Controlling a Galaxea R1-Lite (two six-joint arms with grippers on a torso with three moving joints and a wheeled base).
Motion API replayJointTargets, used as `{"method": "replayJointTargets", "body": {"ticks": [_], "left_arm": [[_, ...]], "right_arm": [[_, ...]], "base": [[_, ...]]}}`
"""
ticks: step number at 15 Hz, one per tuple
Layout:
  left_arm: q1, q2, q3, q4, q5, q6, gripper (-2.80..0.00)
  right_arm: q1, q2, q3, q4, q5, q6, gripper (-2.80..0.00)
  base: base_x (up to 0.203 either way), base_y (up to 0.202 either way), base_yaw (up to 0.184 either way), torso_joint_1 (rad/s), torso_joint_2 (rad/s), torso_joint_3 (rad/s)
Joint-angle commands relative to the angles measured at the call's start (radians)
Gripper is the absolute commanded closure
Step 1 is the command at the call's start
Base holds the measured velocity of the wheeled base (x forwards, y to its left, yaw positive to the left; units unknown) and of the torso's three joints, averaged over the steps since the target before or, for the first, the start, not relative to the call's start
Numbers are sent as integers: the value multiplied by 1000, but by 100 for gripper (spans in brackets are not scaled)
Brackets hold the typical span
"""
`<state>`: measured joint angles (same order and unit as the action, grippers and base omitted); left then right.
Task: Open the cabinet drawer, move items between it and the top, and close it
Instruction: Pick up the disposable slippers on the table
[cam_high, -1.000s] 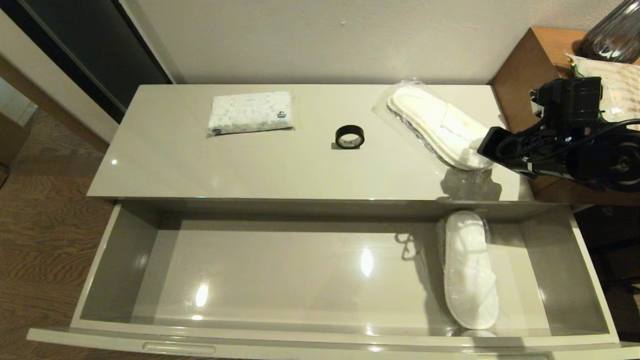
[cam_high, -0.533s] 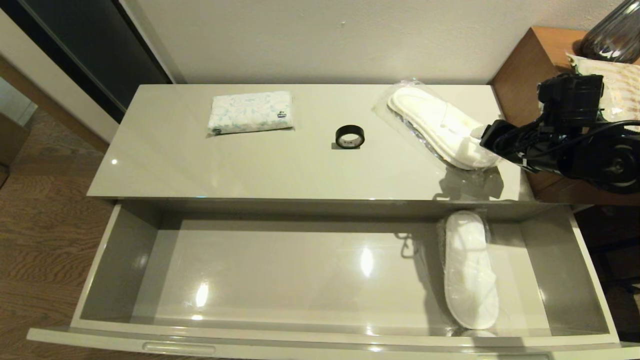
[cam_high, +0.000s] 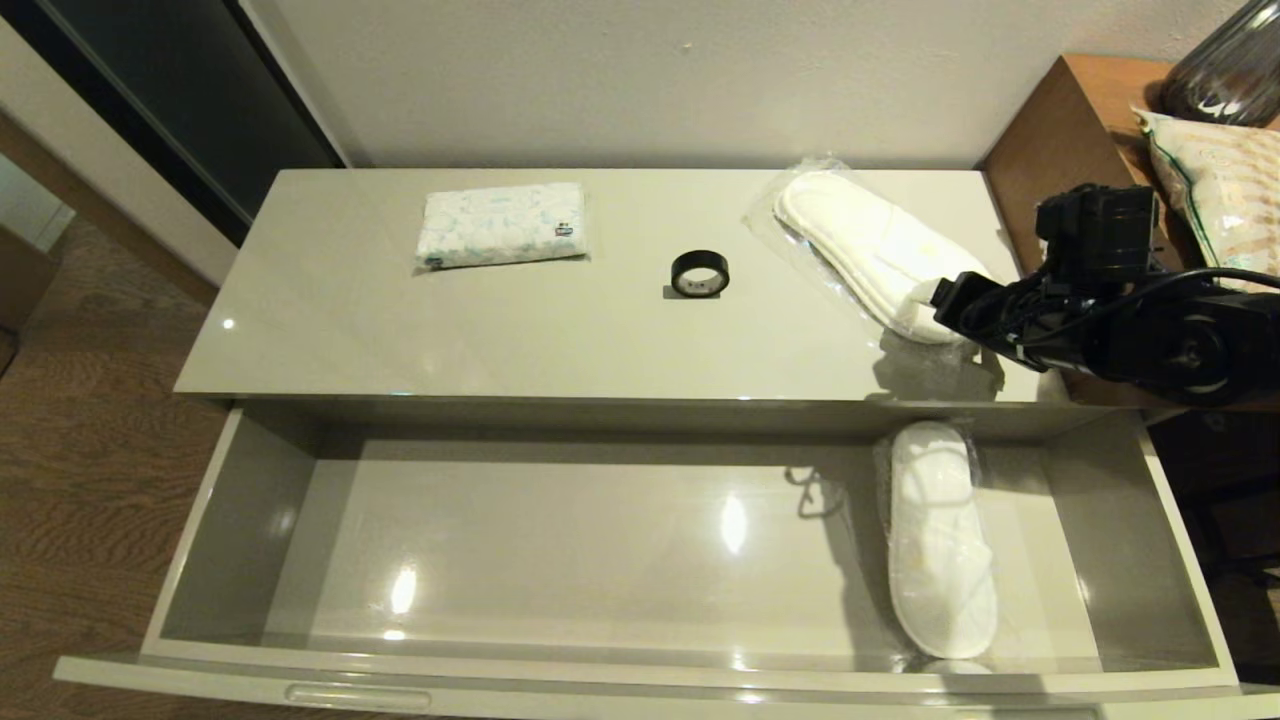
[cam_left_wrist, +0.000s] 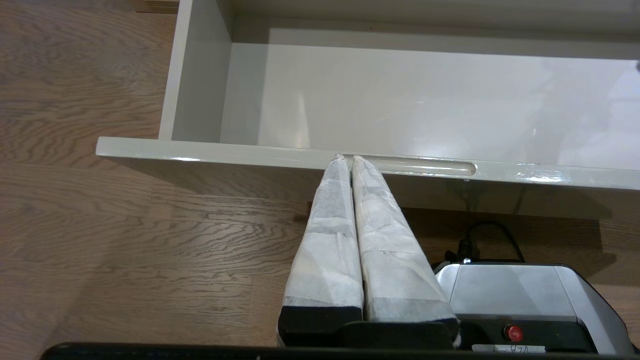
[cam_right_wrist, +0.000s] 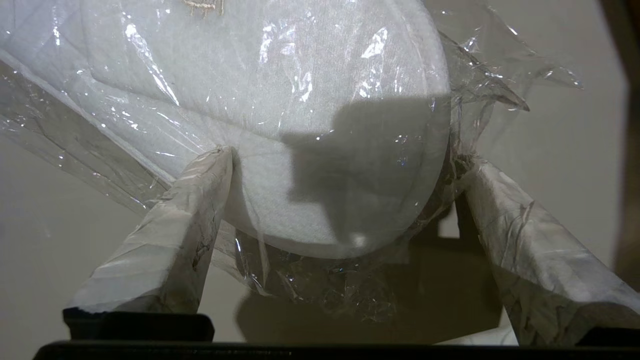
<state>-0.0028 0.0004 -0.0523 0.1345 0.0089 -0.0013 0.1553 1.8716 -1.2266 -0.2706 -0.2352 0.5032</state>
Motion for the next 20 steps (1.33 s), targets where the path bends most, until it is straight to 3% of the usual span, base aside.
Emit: {"method": "replayJointTargets", "body": {"ticks": [1,2,3,7,15,20], "left_arm": [[0,0,0,1,0,0,0],[0,0,0,1,0,0,0],[0,0,0,1,0,0,0],[-2,0,0,1,0,0,0],[0,0,0,1,0,0,0],[0,0,0,1,0,0,0]], "right_arm": [[4,14,8,1,8,5,-280],[6,11,11,1,18,5,-280],[6,9,13,1,20,3,0],[6,1,24,1,62,5,0],[45,-93,21,24,71,3,0],[68,-233,10,186,62,0,0]], "base": [[0,0,0,0,0,0],[0,0,0,0,0,0],[0,0,0,0,0,0],[0,0,0,0,0,0],[0,0,0,0,0,0],[0,0,0,0,0,0]]}}
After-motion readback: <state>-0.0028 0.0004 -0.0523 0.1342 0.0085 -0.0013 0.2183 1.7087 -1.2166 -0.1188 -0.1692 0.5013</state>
